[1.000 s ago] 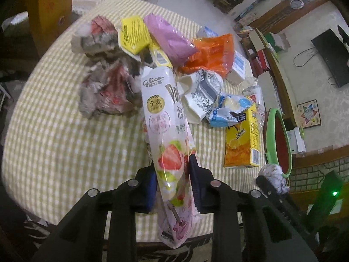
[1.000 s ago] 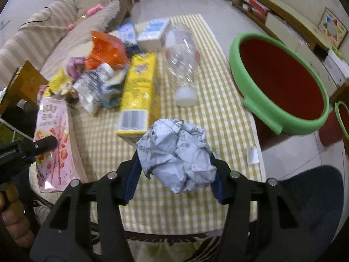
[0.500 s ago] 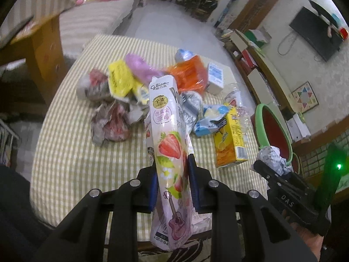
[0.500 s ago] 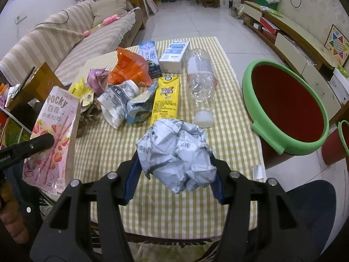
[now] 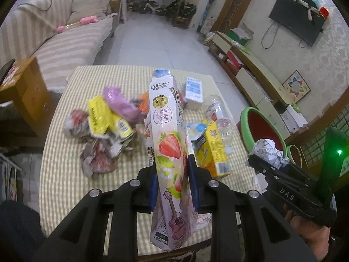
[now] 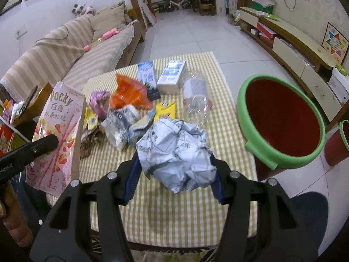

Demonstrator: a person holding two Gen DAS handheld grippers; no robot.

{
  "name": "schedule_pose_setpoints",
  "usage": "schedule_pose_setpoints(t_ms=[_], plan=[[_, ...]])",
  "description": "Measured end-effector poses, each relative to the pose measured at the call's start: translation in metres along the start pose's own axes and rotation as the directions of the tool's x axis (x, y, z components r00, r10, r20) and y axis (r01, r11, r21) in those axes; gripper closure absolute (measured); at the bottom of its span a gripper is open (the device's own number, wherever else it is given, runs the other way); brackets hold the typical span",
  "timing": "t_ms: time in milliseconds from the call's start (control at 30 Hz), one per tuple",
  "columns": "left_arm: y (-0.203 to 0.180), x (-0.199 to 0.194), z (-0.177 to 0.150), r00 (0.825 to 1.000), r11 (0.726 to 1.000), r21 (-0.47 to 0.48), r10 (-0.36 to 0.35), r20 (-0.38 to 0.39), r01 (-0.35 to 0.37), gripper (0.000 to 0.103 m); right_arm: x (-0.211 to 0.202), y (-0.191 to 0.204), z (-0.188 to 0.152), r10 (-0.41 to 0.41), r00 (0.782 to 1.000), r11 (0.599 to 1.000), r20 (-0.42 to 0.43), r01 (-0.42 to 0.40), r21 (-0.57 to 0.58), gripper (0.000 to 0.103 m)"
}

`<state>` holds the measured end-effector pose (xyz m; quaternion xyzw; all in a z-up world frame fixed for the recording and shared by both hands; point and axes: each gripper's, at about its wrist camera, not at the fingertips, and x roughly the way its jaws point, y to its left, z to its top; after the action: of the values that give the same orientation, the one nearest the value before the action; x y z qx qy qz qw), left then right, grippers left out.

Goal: Collect trash
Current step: 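Carry the Pocky box with the left tool while the right tool carries the paper ball over the green bin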

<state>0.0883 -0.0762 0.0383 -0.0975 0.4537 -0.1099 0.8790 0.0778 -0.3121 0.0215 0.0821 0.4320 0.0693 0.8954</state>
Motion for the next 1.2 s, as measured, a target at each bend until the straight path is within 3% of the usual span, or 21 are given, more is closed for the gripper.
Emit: schedule_pose_setpoints(t_ms=[300, 733, 1000, 1200], plan=[[-0.052, 0.018, 0.037, 0.996, 0.992, 0.092, -0.082, -0.016, 0.083, 0.081, -0.006, -0.053, 0.028, -0.057, 0.997, 0.994, 0.05, 0.053, 0.091, 0.05], [-0.177, 0.088, 0.074, 0.959, 0.932, 0.237, -0.247, -0.141, 0.275, 0.081, -0.008, -0.176, 0.05, -0.181, 0.982, 0.952, 0.057, 0.161, 0.259, 0.05], [-0.222, 0.135, 0.084, 0.939, 0.907, 0.272, -0.267, -0.219, 0.321, 0.081, 0.004, -0.222, 0.055, -0.197, 0.98, 0.935, 0.035, 0.177, 0.309, 0.05], [-0.239, 0.166, 0.087, 0.939, 0.904, 0.3, -0.232, -0.254, 0.305, 0.081, 0.022, -0.236, 0.052, -0.179, 0.984, 0.925, 0.011, 0.165, 0.342, 0.05]])
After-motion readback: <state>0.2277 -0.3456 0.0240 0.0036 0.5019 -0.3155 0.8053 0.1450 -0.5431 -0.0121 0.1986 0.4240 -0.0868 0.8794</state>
